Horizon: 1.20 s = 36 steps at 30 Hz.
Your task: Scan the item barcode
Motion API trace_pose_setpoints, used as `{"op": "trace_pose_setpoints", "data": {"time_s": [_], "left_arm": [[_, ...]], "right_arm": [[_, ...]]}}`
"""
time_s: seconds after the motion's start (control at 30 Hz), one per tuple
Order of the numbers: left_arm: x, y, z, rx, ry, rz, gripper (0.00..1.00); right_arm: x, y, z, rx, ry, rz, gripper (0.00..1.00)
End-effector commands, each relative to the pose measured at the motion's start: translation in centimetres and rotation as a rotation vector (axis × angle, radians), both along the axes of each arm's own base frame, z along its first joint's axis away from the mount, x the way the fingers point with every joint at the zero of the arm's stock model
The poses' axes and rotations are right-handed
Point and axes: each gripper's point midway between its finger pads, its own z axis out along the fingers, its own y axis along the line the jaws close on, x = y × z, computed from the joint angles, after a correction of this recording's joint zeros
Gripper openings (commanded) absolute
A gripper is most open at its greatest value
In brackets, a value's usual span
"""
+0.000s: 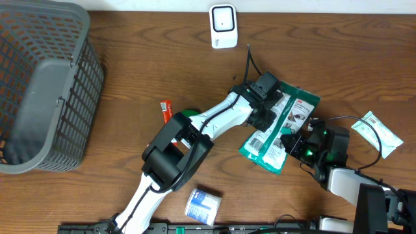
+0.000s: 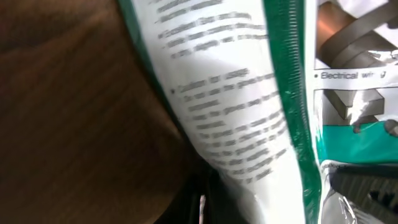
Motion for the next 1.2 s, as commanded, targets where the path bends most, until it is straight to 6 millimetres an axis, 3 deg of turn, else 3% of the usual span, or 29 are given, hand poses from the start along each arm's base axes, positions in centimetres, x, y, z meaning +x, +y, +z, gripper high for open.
{"op": "trace_pose_setpoints", "data": {"time_s": [0.0, 0.13, 0.3, 0.43, 0.6, 0.73, 0.9, 1.03, 1.17], "left_arm": [[1.0, 1.6, 0.8, 0.007, 0.009, 0.061, 0.10], [4.5, 2.8, 7.5, -0.104, -0.081, 0.162, 0.17], [7.6, 7.1, 18.9, -0.235, -0.273, 0.267, 0.30], [8.4, 12.8, 27.7, -0.285, -0.449, 0.393, 0.40], [7.0, 21.2, 35.4, -0.312, -0.591, 0.567, 0.49], [5.4, 28.2, 38.7, -0.317, -0.641, 0.734, 0.51], [3.8, 36.2, 39.7, -0.254, -0.675, 0.924, 0.61], [3.2, 41.2, 39.1, -0.219, -0.650, 1.091, 0.65], [3.1, 43.4, 37.8, -0.183, -0.608, 1.161, 0.69]], "right_arm": [[-1.4, 0.7, 0.3, 0.064, 0.012, 0.041, 0.01], [-1.8, 1.2, 2.4, 0.118, -0.012, 0.083, 0.01], [-2.4, 1.4, 5.4, 0.092, -0.008, 0.133, 0.01], [-3.0, 1.9, 9.0, 0.055, -0.039, 0.232, 0.01], [-3.3, 4.0, 14.2, 0.148, -0.157, 0.381, 0.01], [-4.0, 6.1, 17.9, 0.306, -0.300, 0.517, 0.01], [-5.4, 7.4, 21.7, 0.470, -0.459, 0.670, 0.01], [-5.5, 7.5, 21.9, 0.479, -0.465, 0.677, 0.01], [-4.8, 7.2, 21.0, 0.455, -0.403, 0.621, 0.01]]}}
